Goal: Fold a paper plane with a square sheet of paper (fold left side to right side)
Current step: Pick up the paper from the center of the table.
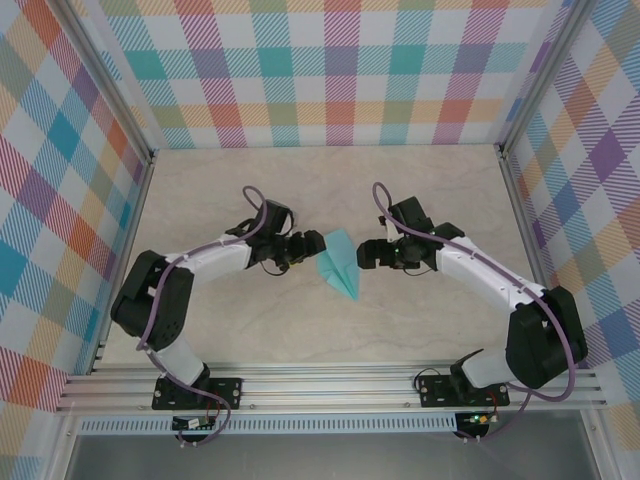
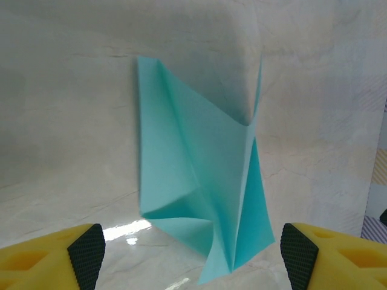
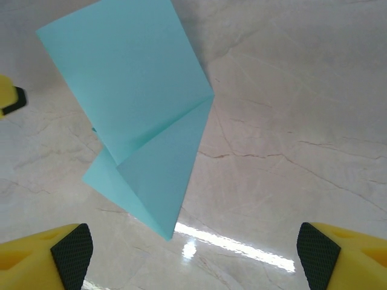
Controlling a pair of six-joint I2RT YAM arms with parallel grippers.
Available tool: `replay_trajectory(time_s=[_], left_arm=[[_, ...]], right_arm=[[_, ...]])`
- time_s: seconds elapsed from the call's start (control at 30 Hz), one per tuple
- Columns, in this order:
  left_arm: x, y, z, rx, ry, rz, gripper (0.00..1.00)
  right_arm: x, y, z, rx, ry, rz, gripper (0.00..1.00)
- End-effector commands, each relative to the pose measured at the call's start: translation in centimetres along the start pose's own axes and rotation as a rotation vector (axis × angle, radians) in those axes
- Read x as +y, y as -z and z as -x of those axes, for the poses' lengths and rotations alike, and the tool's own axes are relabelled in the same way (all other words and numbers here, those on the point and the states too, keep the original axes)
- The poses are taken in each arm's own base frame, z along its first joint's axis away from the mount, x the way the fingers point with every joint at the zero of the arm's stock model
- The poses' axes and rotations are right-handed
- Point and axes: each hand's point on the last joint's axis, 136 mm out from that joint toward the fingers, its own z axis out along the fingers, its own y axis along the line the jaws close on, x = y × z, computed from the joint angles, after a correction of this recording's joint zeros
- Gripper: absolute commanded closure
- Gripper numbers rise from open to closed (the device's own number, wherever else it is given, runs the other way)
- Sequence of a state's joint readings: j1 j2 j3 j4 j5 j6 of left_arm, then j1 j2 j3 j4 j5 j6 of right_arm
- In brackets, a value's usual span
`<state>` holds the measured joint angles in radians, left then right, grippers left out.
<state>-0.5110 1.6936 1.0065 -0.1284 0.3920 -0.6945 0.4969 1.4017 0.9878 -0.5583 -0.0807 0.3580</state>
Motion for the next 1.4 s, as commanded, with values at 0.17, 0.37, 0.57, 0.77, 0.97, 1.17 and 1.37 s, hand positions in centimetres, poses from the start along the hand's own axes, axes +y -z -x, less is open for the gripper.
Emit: replay_trajectory(time_s=[0.17, 0.37, 0.57, 0.77, 0.97, 1.17, 1.37], left_arm=[[-1.8, -1.9, -2.4, 0.09, 0.071, 0.023, 0.19], [-1.6, -3.2, -5.1, 0.163, 0.107, 0.04, 0.18], [-1.9, -4.4, -5.4, 0.2, 0.119, 0.019, 0.22], [-2.4, -5.7, -5.3, 0.213, 0.155, -0.018, 0.29], [-3.1, -6.3, -5.2, 0.22, 0.155, -0.037, 0.38], [-3.1, -6.3, -5.0, 0.212, 0.155, -0.033, 0.47], [-3.2, -6.0, -4.6, 0.197, 0.146, -0.031, 0.58]], right_arm=[[-0.5, -0.9, 0.1, 0.0, -0.073, 0.023, 0.1], [-0.9, -1.5, -0.1, 0.009, -0.09, 0.029, 0.1], [-1.2, -1.8, -0.2, 0.017, -0.1, 0.029, 0.12], [-1.4, -1.7, -0.3, 0.015, -0.103, 0.025, 0.12], [-1.7, -1.9, -0.6, 0.026, -0.115, 0.024, 0.13], [-1.7, -2.0, -0.7, 0.031, -0.118, 0.023, 0.14], [-1.8, -2.1, -0.8, 0.037, -0.118, 0.024, 0.14]])
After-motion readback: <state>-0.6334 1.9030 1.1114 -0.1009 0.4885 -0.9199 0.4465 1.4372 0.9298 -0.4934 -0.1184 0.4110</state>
